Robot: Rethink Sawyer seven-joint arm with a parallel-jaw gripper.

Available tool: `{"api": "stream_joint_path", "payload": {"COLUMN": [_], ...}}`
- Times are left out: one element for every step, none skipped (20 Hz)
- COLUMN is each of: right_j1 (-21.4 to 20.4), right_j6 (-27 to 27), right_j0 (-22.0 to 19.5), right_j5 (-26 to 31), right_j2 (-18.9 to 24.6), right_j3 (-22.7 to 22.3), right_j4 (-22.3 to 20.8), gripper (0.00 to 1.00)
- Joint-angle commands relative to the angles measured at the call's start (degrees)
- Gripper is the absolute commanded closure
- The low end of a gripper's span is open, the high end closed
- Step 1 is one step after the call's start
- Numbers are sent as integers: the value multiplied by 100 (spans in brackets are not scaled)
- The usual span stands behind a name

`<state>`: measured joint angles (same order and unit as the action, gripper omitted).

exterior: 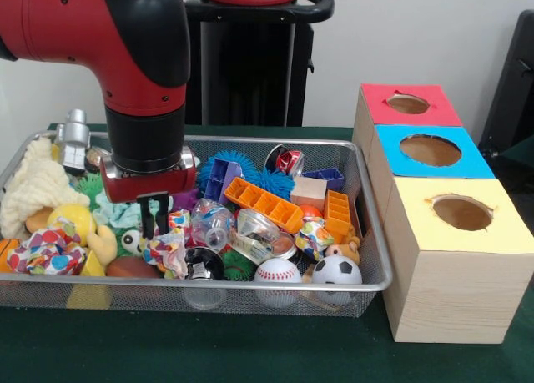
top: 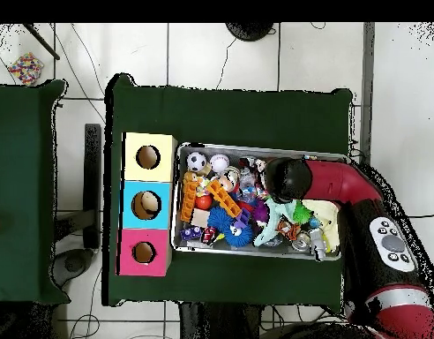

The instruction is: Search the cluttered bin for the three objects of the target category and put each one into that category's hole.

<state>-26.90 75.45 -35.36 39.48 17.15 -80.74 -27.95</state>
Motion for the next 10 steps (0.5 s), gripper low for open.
{"api": "stream_joint_path", "payload": {"right_j1": [127,82,52,35,18,-45,-119,-172,-203,-236], "right_j6": [-107,-72,-216,-408,-600,-746,-812,-859,-902,-937], "right_j0": [-353,-462,-686,-856,-1027,-1108,-1151,-1189,-1248,-1288], "right_j5": [-641,-853,-1124,-1146,-1169,-974,-765,-555,-394,-252], "right_j2": [559,686,988,1233,1478,1614,1685,1762,1882,1981], "right_j3": [-282,-416,-599,-724,-849,-930,-998,-1054,-1098,-1144], "right_j4": [27,88,136,179,222,226,284,353,401,461], "gripper": [100,100,100,100,100,100,100,100,100,100]}}
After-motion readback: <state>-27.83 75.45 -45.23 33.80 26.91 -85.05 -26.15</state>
